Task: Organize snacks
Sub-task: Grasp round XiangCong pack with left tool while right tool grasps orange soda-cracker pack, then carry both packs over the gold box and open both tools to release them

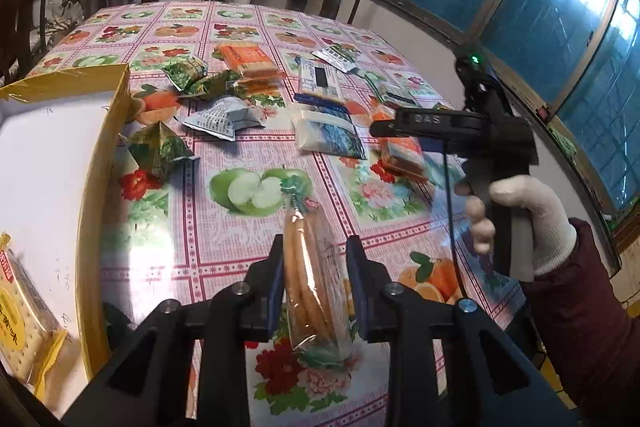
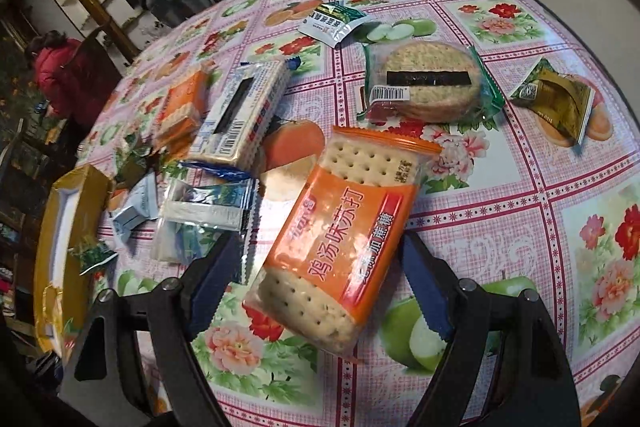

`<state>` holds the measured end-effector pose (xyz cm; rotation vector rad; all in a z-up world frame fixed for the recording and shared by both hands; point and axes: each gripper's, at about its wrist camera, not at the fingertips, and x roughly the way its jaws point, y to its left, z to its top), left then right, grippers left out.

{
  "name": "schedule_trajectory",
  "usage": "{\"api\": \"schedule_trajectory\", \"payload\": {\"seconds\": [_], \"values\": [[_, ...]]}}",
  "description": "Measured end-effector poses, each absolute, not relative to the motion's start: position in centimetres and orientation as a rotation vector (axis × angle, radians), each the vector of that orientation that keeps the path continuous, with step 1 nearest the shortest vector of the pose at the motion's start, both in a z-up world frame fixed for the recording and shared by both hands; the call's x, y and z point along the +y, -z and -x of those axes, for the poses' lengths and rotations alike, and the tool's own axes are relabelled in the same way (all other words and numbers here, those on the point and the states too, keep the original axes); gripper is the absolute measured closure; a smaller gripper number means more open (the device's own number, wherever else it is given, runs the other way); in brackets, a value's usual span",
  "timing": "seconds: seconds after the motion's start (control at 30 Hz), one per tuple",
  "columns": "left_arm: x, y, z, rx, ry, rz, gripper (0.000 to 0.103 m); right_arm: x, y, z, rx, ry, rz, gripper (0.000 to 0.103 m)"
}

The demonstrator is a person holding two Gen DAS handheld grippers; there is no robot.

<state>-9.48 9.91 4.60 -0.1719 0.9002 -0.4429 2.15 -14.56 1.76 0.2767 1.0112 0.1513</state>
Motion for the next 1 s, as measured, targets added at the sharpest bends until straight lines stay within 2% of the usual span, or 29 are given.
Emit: {"api": "schedule_trajectory", "payload": {"seconds": [0.07,0.13,0.33,0.4,0.6,0.63,0.8,1.0], "values": [[9.7,-4.4,10.3,0.909,0.462,0.139,0.039,-13.4,-1.6,-2.5,1.019,-0.109,-0.204,0.022],[9.3,-4.2,10.8,0.911,0.459,0.091,0.033,-12.7,-1.6,-2.4,1.007,-0.065,-0.129,0.042],[7.8,-1.9,9.3,1.005,0.409,0.059,0.031,-12.7,-1.4,-0.3,0.982,-0.100,-0.084,0.047],[6.5,-1.7,8.9,0.996,0.365,0.007,0.024,-13.0,-1.4,0.7,0.975,-0.109,-0.089,0.047],[1.4,-1.0,9.3,0.981,0.335,-0.238,0.021,-14.8,-1.5,2.8,0.969,-0.158,-0.152,0.048],[1.5,-0.9,9.2,0.986,0.344,-0.229,0.027,-15.0,-1.6,3.1,0.966,-0.165,-0.158,0.048],[3.0,-1.3,9.2,0.975,0.340,-0.150,0.027,-15.5,-2.1,4.9,0.929,-0.215,-0.191,0.049],[8.0,-6.1,10.9,0.881,0.344,0.045,0.027,-15.1,-3.6,6.6,0.885,-0.276,-0.209,0.050]]}}
